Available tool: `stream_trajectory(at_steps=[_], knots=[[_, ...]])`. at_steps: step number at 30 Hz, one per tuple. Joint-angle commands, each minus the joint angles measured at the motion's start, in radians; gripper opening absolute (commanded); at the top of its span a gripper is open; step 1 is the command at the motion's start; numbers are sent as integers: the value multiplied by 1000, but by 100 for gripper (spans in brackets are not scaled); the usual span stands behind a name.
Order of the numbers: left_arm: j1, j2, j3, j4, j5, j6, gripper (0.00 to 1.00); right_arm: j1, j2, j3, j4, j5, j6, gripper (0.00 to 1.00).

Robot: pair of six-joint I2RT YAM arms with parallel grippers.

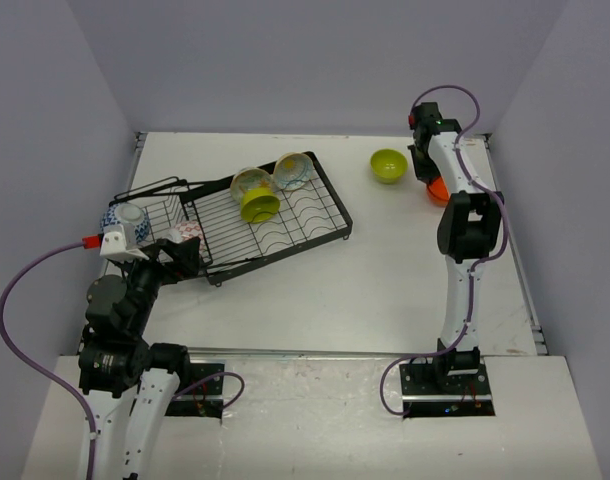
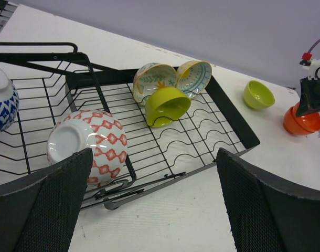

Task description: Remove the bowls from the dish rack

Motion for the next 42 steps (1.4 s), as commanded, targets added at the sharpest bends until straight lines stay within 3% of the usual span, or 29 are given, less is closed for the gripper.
stream_trajectory(at_steps=[1,8,13,23,26,29,32,34,35,36,37,38,42], knots=[[-5,-7,-5,45,4,22,100,5,-24,1,-19,5,-4,2],[-5,-6,-7,46,10,24,100,4,-7,-28,-18,29,5,1],[-7,-10,-7,46,8,24,100,4,-27,-20,-11,77,22,23],[-5,-9,-7,46,7,24,100,121,-306,-86,59,22,71,31],[-4,-4,-7,46,5,22,100,213,-468,-256,218,-95,97,37],[-4,0,-7,46,1,21,100,324,-602,-507,485,-172,151,39],[-4,10,-8,49,1,21,100,424,-674,-643,637,-320,288,40],[-2,20,-7,48,-2,19,100,474,-731,-791,867,-539,387,41],[1,27,-7,49,-5,19,100,482,-740,-892,1071,-601,539,44],[4,31,-7,49,-7,19,100,488,-733,-943,1178,-645,641,44],[8,39,-5,49,-5,19,100,496,-719,-982,1282,-700,843,44],[15,43,-5,49,-4,19,100,502,-698,-1050,1465,-703,946,47],[24,47,-4,45,-4,21,100,591,-548,-1126,1775,-593,1312,52]])
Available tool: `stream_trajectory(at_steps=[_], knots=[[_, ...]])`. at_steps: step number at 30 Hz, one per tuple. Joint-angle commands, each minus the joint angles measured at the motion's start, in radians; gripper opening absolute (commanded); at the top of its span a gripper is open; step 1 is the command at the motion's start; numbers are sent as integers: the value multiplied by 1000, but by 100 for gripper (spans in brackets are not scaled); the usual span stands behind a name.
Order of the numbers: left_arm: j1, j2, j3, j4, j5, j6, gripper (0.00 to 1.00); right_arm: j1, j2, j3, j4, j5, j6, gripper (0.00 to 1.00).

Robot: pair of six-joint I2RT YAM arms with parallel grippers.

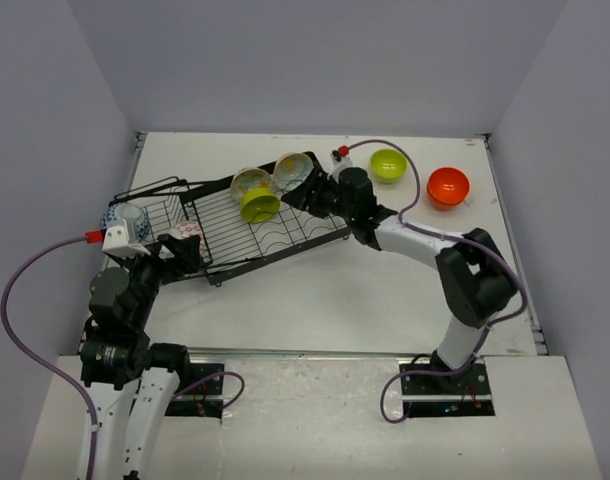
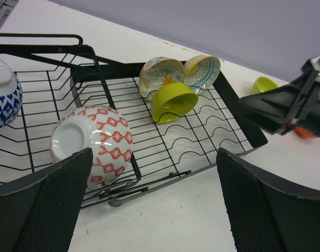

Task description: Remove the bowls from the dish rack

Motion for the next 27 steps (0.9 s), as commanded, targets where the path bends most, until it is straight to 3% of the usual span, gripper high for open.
stream_trajectory(at_steps=[1,3,9,15,27], knots=[[9,2,-5,44,-5,21,100,75,97,-28,442,28,485,57],[9,2,-5,42,-6,19,100,113,132,-15,442,149,562,67],[9,-1,-3,41,-5,19,100,173,269,-25,471,353,898,67],[9,-3,-3,42,-5,19,100,193,310,50,364,494,938,63],[9,-13,-5,44,-2,19,100,193,454,245,195,528,1010,47]])
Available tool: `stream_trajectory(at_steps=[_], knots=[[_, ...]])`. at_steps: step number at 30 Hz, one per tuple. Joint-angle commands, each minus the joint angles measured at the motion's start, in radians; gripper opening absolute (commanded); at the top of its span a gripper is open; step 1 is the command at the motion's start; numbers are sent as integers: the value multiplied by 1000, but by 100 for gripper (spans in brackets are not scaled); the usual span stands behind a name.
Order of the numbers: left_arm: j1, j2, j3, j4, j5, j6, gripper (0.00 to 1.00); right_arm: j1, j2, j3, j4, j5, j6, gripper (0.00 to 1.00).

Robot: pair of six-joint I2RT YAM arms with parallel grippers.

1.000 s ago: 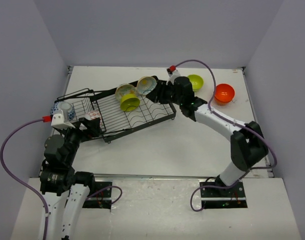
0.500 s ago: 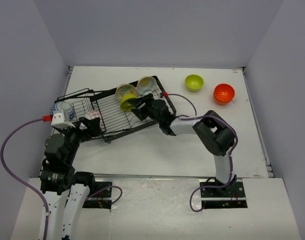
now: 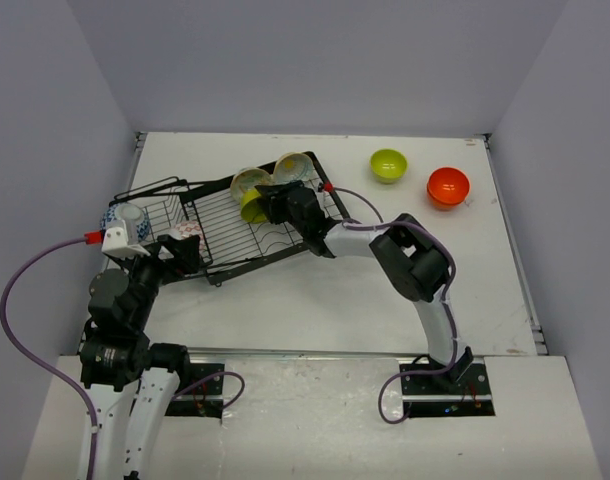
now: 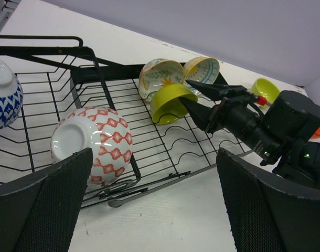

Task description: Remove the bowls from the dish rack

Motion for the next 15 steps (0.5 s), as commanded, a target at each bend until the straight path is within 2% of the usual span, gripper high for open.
stream_trajectory(at_steps=[1,5,9,15], knots=[[9,-9,-5,44,0,21,100,5,45,62,-62,52,51,45],[9,-13,-5,44,5,21,100,7,71,78,-58,62,49,36],[9,-18,-5,44,5,21,100,7,80,85,-49,72,23,18],[9,-23,-5,44,8,22,100,10,71,12,65,61,48,7]])
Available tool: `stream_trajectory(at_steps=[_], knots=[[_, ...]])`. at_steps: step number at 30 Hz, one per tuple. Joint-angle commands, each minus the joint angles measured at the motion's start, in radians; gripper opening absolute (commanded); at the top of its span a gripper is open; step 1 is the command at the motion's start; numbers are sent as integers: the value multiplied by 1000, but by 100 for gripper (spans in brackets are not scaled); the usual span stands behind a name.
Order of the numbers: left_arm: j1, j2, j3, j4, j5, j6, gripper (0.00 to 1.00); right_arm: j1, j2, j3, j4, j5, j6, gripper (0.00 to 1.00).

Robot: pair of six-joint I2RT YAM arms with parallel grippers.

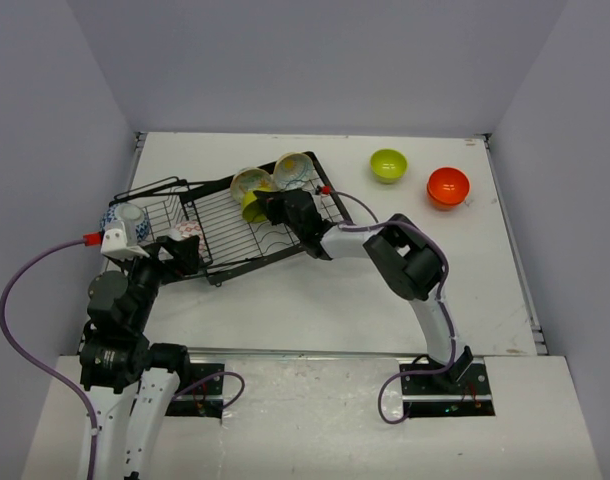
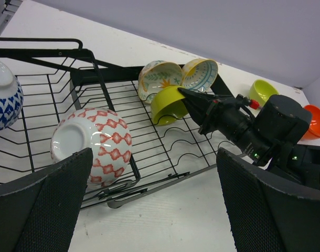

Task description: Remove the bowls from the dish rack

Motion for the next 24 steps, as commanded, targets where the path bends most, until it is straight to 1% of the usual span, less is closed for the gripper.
stream_trajectory(at_steps=[1,2,3,4,6,9,14,15,21,24], knots=[[9,-11,-5,42,8,22,100,5,2,-50,76,42,14,5],[9,-10,-3,44,8,22,100,5,-2,-58,96,42,14,0],[9,-10,-5,44,8,22,100,5,-2,-64,120,41,10,0],[9,-10,-5,45,8,22,100,7,4,-65,195,30,1,0],[9,-8,-5,45,8,22,100,1,28,-44,287,3,-25,0],[7,-10,-5,44,8,22,100,-4,50,-35,379,-36,-45,0],[6,3,-5,42,12,24,100,-10,51,-50,505,-49,-76,0],[6,4,-5,42,14,24,100,-12,53,-50,553,-54,-81,0],[6,7,-5,42,12,24,100,-26,36,-61,731,-120,-121,0],[6,12,-5,42,11,24,100,-35,-14,-106,763,-160,-142,0]])
